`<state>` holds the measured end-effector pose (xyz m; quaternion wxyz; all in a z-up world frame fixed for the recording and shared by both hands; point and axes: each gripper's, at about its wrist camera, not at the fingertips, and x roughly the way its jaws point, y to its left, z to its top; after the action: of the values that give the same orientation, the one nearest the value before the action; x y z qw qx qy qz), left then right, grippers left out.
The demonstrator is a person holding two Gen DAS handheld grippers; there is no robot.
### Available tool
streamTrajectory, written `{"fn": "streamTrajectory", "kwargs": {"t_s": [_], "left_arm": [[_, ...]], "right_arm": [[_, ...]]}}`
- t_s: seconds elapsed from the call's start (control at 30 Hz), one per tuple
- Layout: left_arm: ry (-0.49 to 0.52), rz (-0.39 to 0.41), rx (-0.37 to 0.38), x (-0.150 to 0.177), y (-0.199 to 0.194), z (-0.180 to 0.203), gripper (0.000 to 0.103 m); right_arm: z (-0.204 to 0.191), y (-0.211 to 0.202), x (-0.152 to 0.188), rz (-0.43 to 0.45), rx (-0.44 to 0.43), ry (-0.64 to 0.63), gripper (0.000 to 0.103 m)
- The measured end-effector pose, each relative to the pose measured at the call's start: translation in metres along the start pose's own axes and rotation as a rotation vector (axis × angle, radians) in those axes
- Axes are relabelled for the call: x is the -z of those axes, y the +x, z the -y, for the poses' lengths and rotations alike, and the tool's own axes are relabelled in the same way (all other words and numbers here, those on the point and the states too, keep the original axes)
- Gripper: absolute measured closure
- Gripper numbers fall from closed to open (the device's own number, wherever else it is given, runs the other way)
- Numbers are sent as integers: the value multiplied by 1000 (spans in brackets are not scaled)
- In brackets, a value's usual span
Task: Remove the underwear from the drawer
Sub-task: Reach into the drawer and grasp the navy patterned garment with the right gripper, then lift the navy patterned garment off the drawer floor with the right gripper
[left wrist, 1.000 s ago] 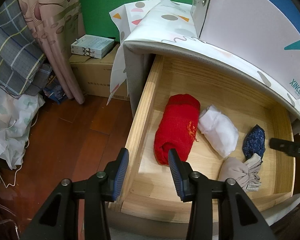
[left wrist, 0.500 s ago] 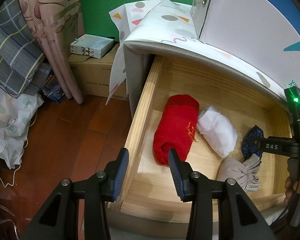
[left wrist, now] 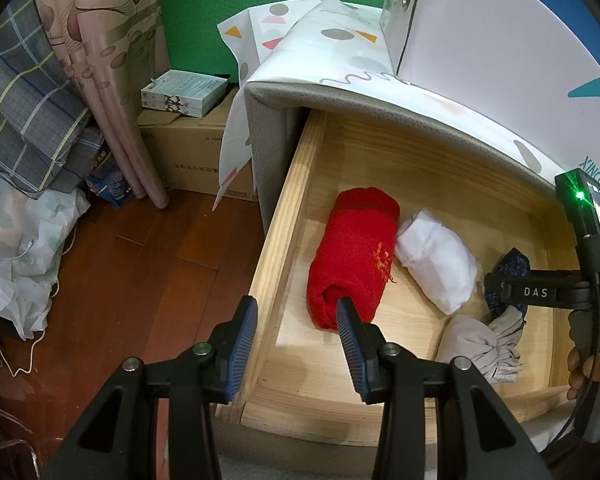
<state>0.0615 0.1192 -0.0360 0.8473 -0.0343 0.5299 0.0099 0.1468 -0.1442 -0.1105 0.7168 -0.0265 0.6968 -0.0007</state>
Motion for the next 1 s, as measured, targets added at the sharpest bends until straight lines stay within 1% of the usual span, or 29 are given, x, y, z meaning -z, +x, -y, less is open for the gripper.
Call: {"fn": "streamTrajectory", "kwargs": {"t_s": [0.07, 0.1, 0.2, 0.33, 0.37, 0.5, 0.53, 0.57, 0.67, 0.8, 0.87, 0.93, 1.0], "left_arm": [[1, 0, 0, 0, 0, 0, 61], [1, 0, 0, 0, 0, 0, 61], [1, 0, 0, 0, 0, 0, 61], [0, 0, 1, 0, 0, 0, 61], [0, 0, 1, 0, 0, 0, 61], [0, 0, 1, 0, -1, 0, 61], [0, 0, 1, 0, -1, 0, 61], [0, 0, 2, 0, -1, 0, 61], [0, 0, 2, 0, -1, 0, 61], [1, 0, 1, 0, -1, 0, 61], [1, 0, 1, 0, -1, 0, 61], [2, 0, 2, 0, -1, -1, 61], [0, 0, 2, 0, -1, -1, 61]], "right_arm": [[0, 0, 0, -1, -5, 0, 26], [0, 1, 0, -1, -5, -2, 31], [0, 1, 0, -4, 1, -7, 40], [-2, 0, 0, -13, 7, -18, 46], [-2, 0, 5, -18, 15, -20, 46], [-4, 1, 6, -35, 23, -36, 46], [-5, 2, 3, -40, 29, -40, 46], [-10, 5, -7, -46, 32, -44, 46], [-4, 6, -10, -72, 24, -31, 46], [-8, 7, -15, -97, 57, -66, 46], [-10, 7, -16, -110, 51, -61, 45], [-10, 7, -17, -120, 52, -63, 43], [-10, 8, -17, -129, 52, -67, 37]]}}
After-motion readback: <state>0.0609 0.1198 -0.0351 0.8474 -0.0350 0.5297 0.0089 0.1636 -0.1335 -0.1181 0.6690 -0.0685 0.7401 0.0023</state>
